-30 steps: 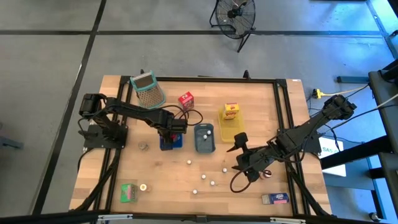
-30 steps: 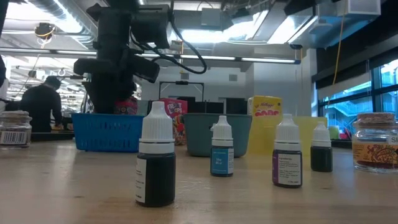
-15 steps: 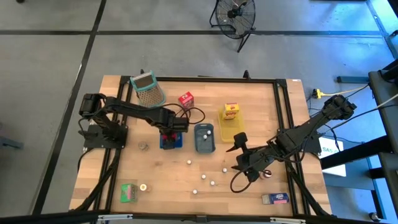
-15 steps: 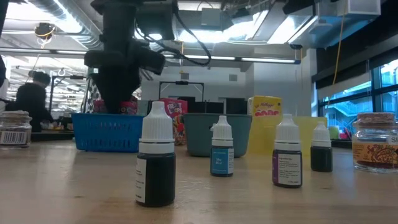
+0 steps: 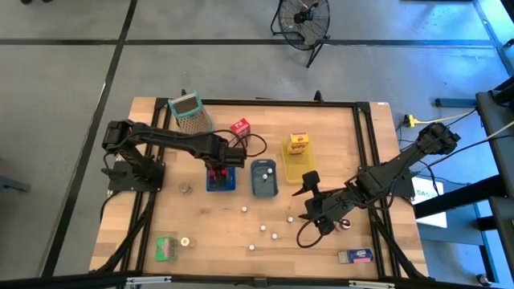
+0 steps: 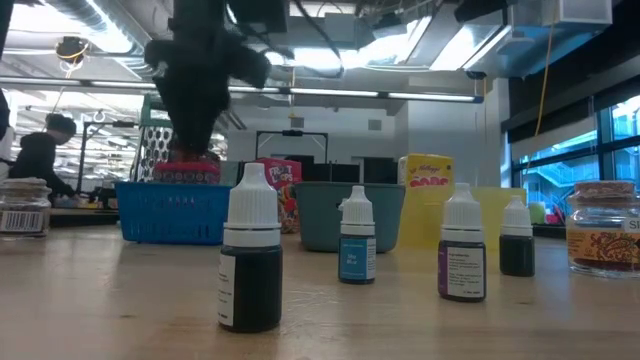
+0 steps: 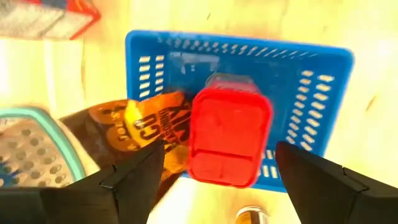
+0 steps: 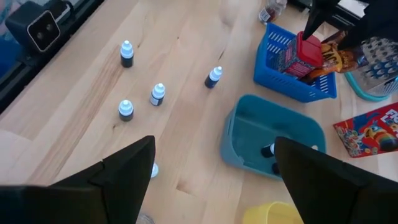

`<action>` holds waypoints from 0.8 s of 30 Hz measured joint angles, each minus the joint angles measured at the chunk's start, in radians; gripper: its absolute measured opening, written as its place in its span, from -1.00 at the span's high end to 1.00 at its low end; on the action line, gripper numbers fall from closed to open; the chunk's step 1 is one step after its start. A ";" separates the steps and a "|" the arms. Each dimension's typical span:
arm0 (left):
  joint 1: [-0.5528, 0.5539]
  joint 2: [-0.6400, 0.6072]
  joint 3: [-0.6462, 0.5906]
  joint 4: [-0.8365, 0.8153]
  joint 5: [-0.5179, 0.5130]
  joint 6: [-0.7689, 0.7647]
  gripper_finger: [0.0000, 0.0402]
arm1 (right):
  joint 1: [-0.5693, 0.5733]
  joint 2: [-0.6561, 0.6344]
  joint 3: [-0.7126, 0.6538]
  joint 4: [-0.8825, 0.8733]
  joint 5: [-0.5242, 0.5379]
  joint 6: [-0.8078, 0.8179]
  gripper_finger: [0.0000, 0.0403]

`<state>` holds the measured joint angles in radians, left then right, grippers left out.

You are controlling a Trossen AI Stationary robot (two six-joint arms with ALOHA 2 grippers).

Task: Pick & Place Kitchen Items
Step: Put the small food coloring bottle into the gray bin

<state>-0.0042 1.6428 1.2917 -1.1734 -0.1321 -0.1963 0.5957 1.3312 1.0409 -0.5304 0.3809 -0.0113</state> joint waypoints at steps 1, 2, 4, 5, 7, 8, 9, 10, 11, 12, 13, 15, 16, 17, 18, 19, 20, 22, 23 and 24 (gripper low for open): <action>-0.006 0.000 0.010 -0.007 0.000 0.000 -0.50 | 0.000 0.000 0.000 0.003 0.000 0.000 -0.65; -0.013 0.000 0.020 -0.015 0.000 0.000 -0.50 | 0.000 0.000 0.000 0.006 0.000 -0.001 -0.65; -0.027 0.000 0.041 -0.019 -0.002 -0.001 -0.51 | -0.001 0.000 0.000 0.020 0.000 -0.012 -0.65; -0.034 0.000 0.052 -0.019 -0.002 -0.007 -0.51 | -0.002 0.000 0.000 0.028 0.000 -0.020 -0.65; -0.053 0.000 0.073 -0.018 -0.005 -0.029 -0.51 | -0.006 0.000 0.000 0.036 0.000 -0.029 -0.65; -0.063 0.000 0.083 -0.016 -0.005 -0.040 -0.51 | -0.008 0.000 0.000 0.039 0.000 -0.030 -0.65; -0.074 0.000 0.089 -0.011 -0.005 -0.052 -0.51 | -0.011 0.000 0.000 0.041 0.000 -0.030 -0.65; -0.086 0.000 0.093 -0.006 -0.005 -0.060 -0.51 | -0.013 0.000 0.000 0.041 0.000 -0.030 -0.65; -0.097 0.000 0.096 -0.005 -0.005 -0.065 -0.50 | -0.013 0.000 0.000 0.040 0.000 -0.030 -0.65; -0.107 0.000 0.098 -0.005 -0.006 -0.069 -0.50 | -0.013 0.000 0.000 0.035 0.000 -0.030 -0.65; -0.118 0.000 0.099 -0.002 -0.011 -0.070 -0.50 | -0.013 0.000 0.000 0.031 0.000 -0.029 -0.65; -0.136 0.000 0.099 0.001 -0.031 -0.071 -0.51 | -0.013 0.000 0.000 0.023 0.000 -0.030 -0.65; -0.144 0.000 0.099 0.006 -0.049 -0.072 -0.51 | -0.013 0.000 0.000 0.021 0.000 -0.030 -0.65; -0.153 0.000 0.099 0.015 -0.067 -0.078 -0.51 | -0.013 0.000 0.000 0.020 0.000 -0.030 -0.65; -0.160 0.000 0.099 0.027 -0.082 -0.082 -0.51 | -0.013 0.000 0.000 0.020 0.000 -0.030 -0.65; -0.167 0.000 0.099 0.039 -0.092 -0.087 -0.51 | -0.013 0.000 0.000 0.020 0.000 -0.030 -0.65; -0.174 0.000 0.099 0.050 -0.098 -0.092 -0.50 | -0.013 0.000 0.000 0.020 0.000 -0.027 -0.65; -0.187 0.000 0.099 0.063 -0.099 -0.102 -0.50 | -0.013 0.000 0.000 0.017 -0.001 -0.018 -0.65; -0.194 0.000 0.099 0.063 -0.099 -0.106 -0.50 | -0.013 0.000 0.000 0.014 -0.001 -0.014 -0.65; -0.200 0.000 0.099 0.065 -0.099 -0.107 -0.51 | -0.013 0.000 0.000 0.009 -0.001 -0.011 -0.65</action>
<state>-0.2043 1.6428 1.3911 -1.1087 -0.2308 -0.3037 0.5827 1.3312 1.0409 -0.5217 0.3800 -0.0224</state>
